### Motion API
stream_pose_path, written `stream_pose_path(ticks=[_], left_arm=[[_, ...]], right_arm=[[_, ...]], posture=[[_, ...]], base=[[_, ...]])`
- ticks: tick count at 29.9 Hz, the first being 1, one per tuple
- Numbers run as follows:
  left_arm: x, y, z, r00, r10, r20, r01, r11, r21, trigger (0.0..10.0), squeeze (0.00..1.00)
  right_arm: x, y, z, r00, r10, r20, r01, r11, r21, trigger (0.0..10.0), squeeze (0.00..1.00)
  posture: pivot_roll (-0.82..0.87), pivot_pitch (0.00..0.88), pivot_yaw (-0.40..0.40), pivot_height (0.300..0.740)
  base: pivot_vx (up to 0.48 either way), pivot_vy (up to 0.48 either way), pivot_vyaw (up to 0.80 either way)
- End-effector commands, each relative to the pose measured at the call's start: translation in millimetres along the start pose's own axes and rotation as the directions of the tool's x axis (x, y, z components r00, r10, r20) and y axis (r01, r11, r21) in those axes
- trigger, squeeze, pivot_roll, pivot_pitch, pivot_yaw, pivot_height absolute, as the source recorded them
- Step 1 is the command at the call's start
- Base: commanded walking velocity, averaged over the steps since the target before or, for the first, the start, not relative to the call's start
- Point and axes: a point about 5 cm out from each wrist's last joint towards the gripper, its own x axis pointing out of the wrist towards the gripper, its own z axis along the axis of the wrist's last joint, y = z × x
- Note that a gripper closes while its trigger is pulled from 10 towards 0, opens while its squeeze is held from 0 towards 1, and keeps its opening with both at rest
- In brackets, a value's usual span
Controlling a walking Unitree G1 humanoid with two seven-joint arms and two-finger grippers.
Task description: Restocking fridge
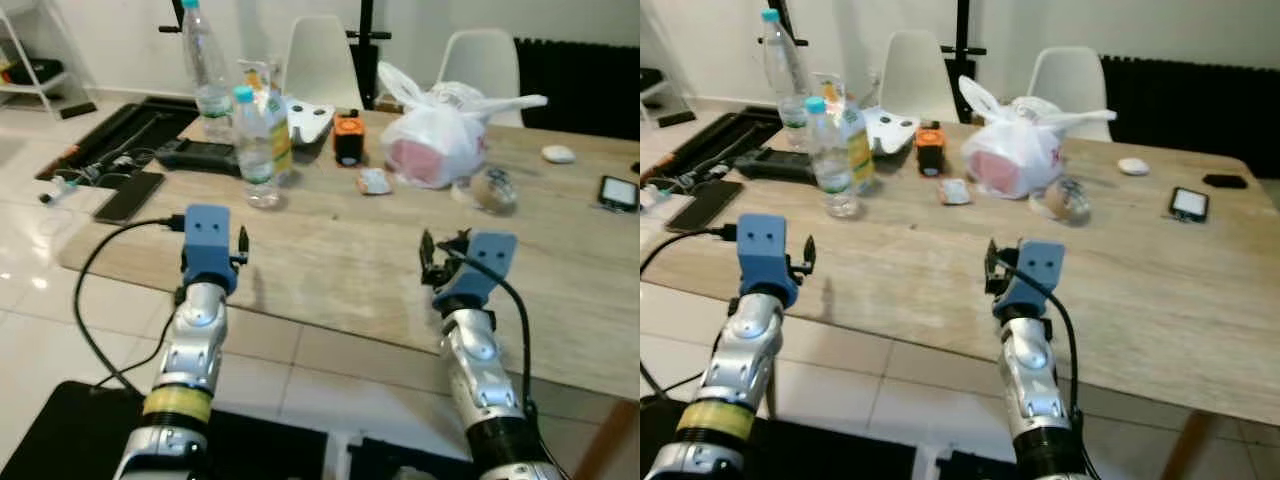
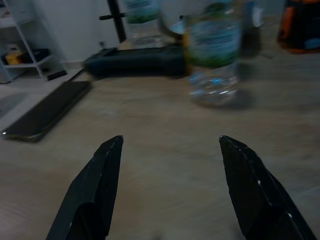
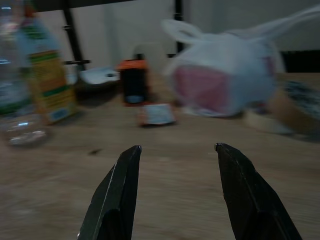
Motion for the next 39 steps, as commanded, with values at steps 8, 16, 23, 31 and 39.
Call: stream_pose_path(ticks=[8, 16, 23, 31, 39], left_arm=[[0.9, 1.9, -5.1, 0.999, 0.008, -0.036, -0.006, 0.999, 0.05, 10.0, 0.0], [1.3, 2.3, -5.3, 0.999, 0.008, -0.033, -0.006, 0.999, 0.051, 10.0, 0.0], [1.2, 0.3, -5.1, 1.0, -0.003, -0.029, 0.005, 0.998, 0.059, 10.0, 0.0], [1.2, -0.2, -5.3, 1.0, -0.006, -0.028, 0.008, 0.998, 0.058, 10.0, 0.0], [-0.7, -5.4, -2.9, 0.999, -0.049, -0.008, 0.05, 0.997, 0.066, 10.0, 0.0]], right_arm=[[-0.6, -2.6, -3.6, 1.0, -0.009, -0.018, 0.009, 1.0, -0.002, 10.0, 0.0], [-0.3, -2.6, -3.6, 1.0, -0.008, -0.018, 0.008, 1.0, -0.003, 10.0, 0.0], [0.0, -2.6, -3.5, 1.0, -0.007, -0.017, 0.007, 1.0, -0.002, 10.0, 0.0], [0.0, -2.2, -3.5, 1.0, -0.005, -0.016, 0.005, 1.0, -0.002, 10.0, 0.0], [0.1, -2.2, -3.5, 1.0, -0.006, -0.016, 0.006, 1.0, -0.001, 10.0, 0.0]], posture=[[0.04, 0.0, -0.002, 0.74], [0.04, 0.0, -0.002, 0.74], [0.04, 0.0, -0.001, 0.74], [0.04, 0.0, -0.002, 0.74], [0.04, 0.0, 0.0, 0.74]], base=[[0.173, 0.394, 0.0], [0.461, 0.0, 0.0], [0.472, 0.0, 0.0], [0.467, 0.0, 0.0], [0.285, -0.166, 0.0]])
